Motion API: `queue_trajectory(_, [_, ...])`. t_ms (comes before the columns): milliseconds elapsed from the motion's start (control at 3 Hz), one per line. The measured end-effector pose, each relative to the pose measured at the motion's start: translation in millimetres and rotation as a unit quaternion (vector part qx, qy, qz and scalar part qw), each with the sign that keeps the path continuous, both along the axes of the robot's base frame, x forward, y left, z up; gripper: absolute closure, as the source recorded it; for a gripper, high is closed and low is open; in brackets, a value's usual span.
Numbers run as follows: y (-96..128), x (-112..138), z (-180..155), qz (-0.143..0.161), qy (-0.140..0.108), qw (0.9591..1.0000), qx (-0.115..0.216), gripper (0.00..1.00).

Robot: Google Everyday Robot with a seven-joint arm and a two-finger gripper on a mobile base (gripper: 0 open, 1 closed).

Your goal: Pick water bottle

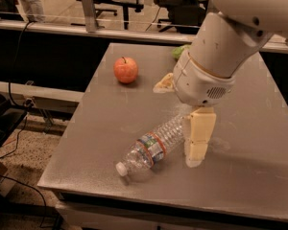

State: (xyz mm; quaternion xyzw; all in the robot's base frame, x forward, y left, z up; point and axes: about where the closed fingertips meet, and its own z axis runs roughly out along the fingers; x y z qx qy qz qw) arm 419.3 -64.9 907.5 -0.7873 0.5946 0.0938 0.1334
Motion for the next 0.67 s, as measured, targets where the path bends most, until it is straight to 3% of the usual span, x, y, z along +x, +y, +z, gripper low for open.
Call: queue_trajectory(667, [19.3, -10.3, -27.2, 0.073, -0.023, 0.9965, -0.033, 0.0])
